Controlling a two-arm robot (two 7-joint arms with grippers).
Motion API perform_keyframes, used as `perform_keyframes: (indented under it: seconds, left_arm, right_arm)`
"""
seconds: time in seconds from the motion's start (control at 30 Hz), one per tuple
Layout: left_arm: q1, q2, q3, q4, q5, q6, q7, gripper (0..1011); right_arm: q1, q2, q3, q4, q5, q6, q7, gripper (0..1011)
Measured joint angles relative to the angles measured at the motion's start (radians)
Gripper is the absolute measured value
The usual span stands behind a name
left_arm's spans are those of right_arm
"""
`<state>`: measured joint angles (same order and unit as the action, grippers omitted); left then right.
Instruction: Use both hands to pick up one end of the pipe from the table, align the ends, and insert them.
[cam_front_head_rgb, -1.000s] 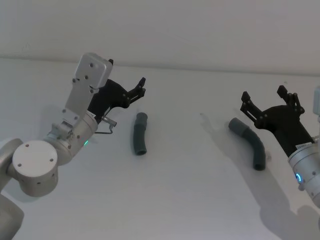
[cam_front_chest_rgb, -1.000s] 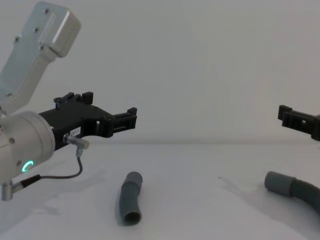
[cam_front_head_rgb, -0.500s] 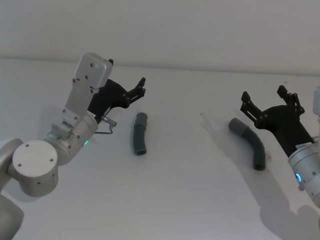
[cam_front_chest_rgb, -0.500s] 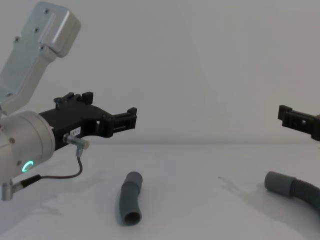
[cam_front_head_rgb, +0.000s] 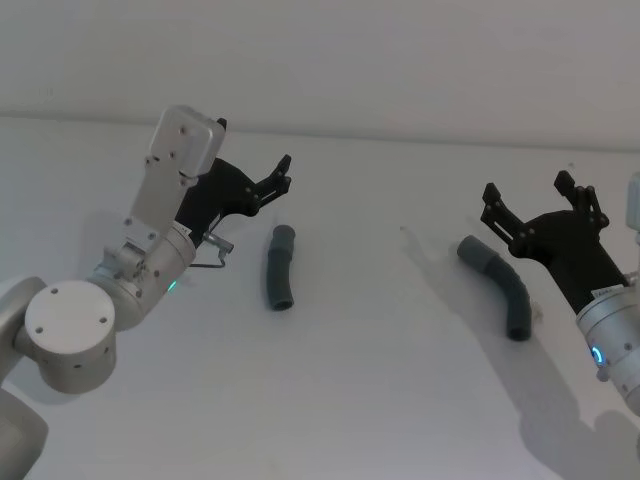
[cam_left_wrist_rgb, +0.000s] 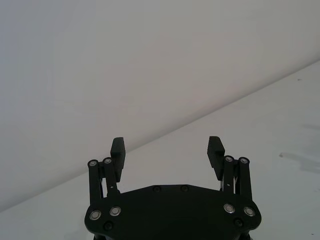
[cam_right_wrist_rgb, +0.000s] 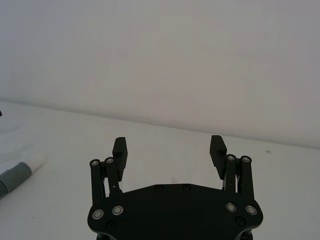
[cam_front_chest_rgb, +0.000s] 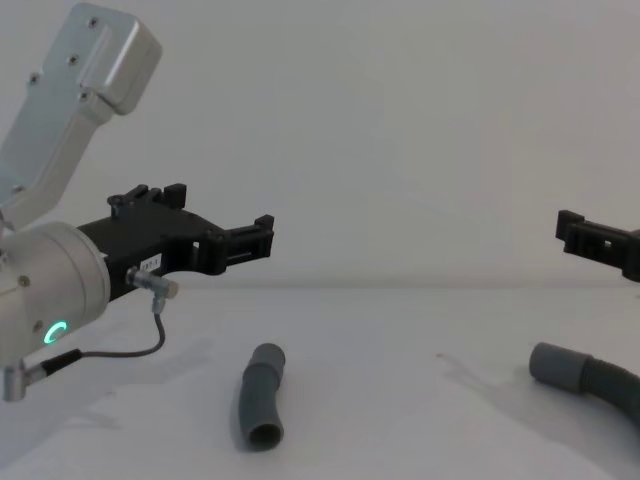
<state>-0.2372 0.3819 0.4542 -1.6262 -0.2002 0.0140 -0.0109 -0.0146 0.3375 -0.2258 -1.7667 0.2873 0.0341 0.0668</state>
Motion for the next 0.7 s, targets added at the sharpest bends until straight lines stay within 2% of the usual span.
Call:
perform_keyframes:
  seconds: [0.1, 0.3, 0.5, 0.7]
  left_arm:
    - [0.000, -0.001, 0.000, -0.001, 0.000, 0.003, 0.000, 1001]
    - [0.004, -0.004, 0.001, -0.016, -0.001, 0.050, -0.001, 1001]
    - [0.014, -0.011, 0.004, -0.049, -0.010, 0.131, 0.003, 1001]
    - [0.031, -0.022, 0.006, -0.096, -0.023, 0.238, 0.018, 1001]
  right_arm:
    - [0.000, 0.000, 0.000, 0.000, 0.000, 0.000, 0.000, 1004]
    - [0.000, 0.000, 0.000, 0.000, 0.000, 0.000, 0.000, 1004]
    - [0.000, 0.000, 0.000, 0.000, 0.000, 0.000, 0.000, 1004]
    - [0.000, 0.000, 0.000, 0.000, 0.000, 0.000, 0.000, 1004]
